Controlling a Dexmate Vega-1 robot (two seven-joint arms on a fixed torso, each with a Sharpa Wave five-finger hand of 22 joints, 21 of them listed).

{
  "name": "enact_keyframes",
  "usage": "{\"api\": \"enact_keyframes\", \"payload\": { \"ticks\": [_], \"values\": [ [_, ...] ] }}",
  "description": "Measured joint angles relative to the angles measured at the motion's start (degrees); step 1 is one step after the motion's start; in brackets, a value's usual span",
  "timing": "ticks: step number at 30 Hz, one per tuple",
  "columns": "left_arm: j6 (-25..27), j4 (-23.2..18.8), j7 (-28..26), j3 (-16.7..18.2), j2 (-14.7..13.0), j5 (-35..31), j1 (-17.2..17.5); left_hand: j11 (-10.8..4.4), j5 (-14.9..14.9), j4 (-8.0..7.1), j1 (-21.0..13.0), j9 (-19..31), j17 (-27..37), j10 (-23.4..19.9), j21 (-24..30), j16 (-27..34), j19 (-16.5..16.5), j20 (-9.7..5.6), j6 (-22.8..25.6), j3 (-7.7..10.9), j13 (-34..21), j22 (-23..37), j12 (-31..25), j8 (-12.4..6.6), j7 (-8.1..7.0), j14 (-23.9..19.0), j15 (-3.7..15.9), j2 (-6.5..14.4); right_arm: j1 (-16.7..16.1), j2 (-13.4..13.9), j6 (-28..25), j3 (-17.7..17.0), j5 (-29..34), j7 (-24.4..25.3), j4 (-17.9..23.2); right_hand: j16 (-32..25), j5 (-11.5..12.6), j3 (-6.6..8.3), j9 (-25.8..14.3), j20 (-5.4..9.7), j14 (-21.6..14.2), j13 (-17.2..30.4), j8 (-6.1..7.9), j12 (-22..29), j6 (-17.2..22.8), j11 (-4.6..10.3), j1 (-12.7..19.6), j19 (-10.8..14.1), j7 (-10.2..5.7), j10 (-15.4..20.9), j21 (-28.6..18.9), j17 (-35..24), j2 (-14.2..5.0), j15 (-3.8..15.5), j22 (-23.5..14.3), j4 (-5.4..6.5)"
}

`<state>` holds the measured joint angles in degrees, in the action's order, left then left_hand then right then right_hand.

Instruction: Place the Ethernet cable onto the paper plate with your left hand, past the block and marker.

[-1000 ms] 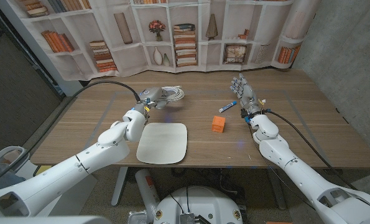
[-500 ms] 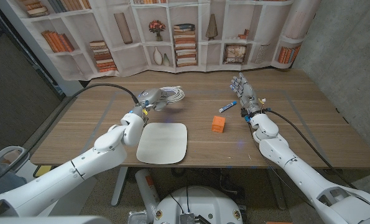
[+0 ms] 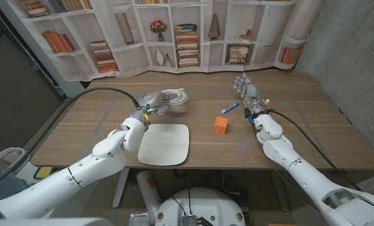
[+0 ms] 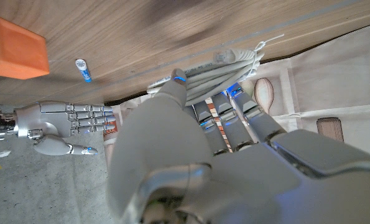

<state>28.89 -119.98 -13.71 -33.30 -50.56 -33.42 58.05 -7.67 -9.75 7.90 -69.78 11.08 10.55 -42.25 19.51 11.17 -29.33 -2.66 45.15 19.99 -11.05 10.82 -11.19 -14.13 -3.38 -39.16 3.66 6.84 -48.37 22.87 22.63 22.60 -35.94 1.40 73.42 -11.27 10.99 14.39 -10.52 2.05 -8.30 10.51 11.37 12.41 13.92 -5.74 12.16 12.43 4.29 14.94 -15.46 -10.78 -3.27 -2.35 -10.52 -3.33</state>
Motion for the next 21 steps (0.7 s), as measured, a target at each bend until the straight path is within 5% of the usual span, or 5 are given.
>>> {"api": "enact_keyframes", "payload": {
  "ticks": [21],
  "values": [
    [-0.26,-3.14,-1.34,1.82,-1.40,-1.08,4.04,0.00,0.17,-0.17,0.24,-0.02,-0.01,0.00,-0.01,0.00,0.00,0.00,-0.01,0.18,0.00,-0.01,0.00,0.02,0.00,-0.31,0.31,-0.24,-0.37,0.38,0.00,-0.40,-0.29,-0.15,0.55,0.00,0.00,0.00,0.00,0.22,0.00,0.00,0.00,0.00,0.00,0.00,0.00,0.22,0.00,0.00,0.22,0.00,0.00,0.00,0.00,0.00]
  ]
}}
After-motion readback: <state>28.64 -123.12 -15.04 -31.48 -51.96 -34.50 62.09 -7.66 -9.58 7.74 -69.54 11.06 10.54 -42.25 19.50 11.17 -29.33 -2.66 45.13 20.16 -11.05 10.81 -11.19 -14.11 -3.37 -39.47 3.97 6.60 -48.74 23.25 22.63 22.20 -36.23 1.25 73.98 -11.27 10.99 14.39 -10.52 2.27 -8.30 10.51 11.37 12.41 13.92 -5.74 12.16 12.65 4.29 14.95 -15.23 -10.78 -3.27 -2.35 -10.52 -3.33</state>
